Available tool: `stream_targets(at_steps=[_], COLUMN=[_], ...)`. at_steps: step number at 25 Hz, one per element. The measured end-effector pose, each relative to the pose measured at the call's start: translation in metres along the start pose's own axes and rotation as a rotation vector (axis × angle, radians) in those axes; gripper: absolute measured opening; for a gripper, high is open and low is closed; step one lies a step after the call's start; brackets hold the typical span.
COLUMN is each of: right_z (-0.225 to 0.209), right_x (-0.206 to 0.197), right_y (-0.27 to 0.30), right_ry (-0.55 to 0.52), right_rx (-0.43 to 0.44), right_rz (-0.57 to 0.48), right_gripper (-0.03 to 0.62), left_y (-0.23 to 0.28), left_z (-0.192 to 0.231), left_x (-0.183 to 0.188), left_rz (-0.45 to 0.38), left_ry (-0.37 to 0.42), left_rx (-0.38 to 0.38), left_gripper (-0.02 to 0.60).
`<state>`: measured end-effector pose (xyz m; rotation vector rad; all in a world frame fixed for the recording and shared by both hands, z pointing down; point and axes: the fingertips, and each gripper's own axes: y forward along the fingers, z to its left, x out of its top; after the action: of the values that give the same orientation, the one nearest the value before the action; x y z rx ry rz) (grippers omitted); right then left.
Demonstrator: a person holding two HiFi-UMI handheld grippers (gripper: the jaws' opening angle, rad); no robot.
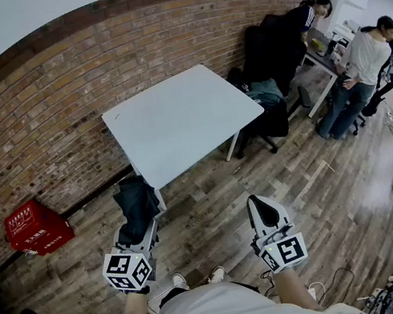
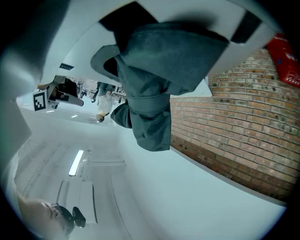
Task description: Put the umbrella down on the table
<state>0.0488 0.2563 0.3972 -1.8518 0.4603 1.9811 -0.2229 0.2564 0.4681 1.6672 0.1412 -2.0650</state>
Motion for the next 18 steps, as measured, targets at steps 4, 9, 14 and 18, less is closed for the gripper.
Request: stream_targets(at_steps=[4,9,14,18], right_z=[-0.005,-0.02,-0.03,-0.039], right_x=[-0.001,-0.006,-0.008,-0.015], right_y=[0.0,-0.005,-0.008,-0.011], right_ry=[0.013,0.025,0.115,0.111], right_rx=[0.014,0.017,0.085,0.108], right_rz=[-0.007,-0.009,-0.055,-0.053], right_gripper=[0.018,0.018,0.018,0.018], left_y=[-0.001,0.007,0.017,0.026], left_z=[-0.004,-0.017,-0.031,-0.043], left_x=[0.003,0.003,0.002,-0.005], left_rz=[0.002,-0.002,0.002,0.019], left_ry=[0.006,0.012,0.018,0.017], left_rx=[0.018,0.022,0.02,0.0], left_gripper=[0.225,0.224,0.225,0.225])
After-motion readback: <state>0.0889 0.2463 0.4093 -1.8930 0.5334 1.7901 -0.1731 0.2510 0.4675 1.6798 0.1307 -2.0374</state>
